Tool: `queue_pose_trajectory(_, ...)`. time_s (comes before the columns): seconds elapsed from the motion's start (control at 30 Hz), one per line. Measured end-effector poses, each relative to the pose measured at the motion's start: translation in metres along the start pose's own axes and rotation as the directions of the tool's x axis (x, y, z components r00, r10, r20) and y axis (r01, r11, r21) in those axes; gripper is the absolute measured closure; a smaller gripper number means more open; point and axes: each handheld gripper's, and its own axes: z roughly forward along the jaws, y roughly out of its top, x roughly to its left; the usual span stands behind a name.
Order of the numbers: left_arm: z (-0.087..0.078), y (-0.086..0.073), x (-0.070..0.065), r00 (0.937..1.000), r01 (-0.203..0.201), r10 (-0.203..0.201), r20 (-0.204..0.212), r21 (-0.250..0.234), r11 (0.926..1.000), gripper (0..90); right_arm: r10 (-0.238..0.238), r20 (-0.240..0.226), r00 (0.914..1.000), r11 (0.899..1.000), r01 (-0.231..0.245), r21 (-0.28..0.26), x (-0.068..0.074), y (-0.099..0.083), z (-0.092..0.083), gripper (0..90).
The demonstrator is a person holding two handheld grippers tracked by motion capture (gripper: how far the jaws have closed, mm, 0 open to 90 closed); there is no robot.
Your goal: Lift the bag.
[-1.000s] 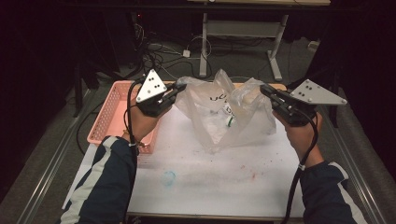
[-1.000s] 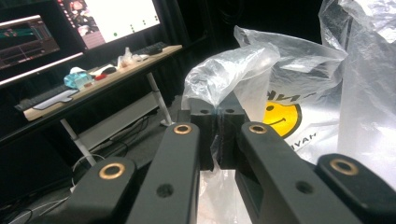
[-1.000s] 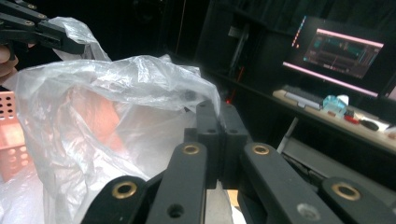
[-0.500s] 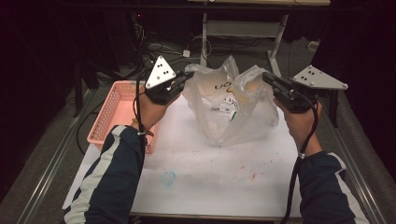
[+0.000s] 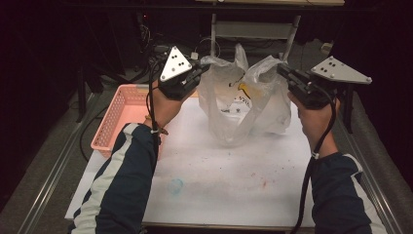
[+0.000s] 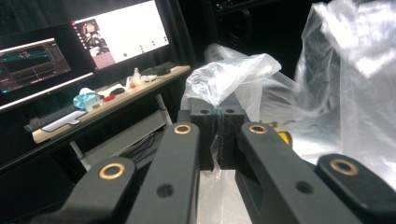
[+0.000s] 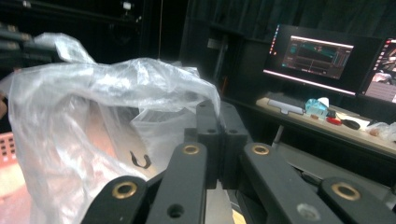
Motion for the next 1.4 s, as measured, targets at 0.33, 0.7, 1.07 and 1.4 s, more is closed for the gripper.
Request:
queue_pose_trajectory(0.33,0.02,-0.014,0.001,0.9994,0.029,-0.029,-0.021,0.016,0.9995,86.0,0.003,0.053,0.9986,0.999,-0.005,0.05,-0.008,-0.014,0.016,90.0)
queue_pose_trajectory(0.7,0.052,-0.026,0.004,0.9956,0.003,0.001,-0.094,0.043,0.9991,83.6,-0.089,0.182,0.9793,0.986,0.06,0.159,-0.031,-0.032,0.042,90.0)
queue_pose_trajectory(1.07,0.067,-0.036,0.029,0.9871,0.031,-0.017,-0.159,0.083,0.9961,84.7,-0.093,0.288,0.9532,0.972,0.024,0.235,-0.066,-0.046,0.054,90.0)
queue_pose_trajectory(1.4,0.063,-0.018,0.04,0.9781,0.014,0.0,-0.208,0.065,0.9978,85.6,-0.11,0.298,0.9484,0.974,0.043,0.222,-0.071,-0.027,0.06,90.0)
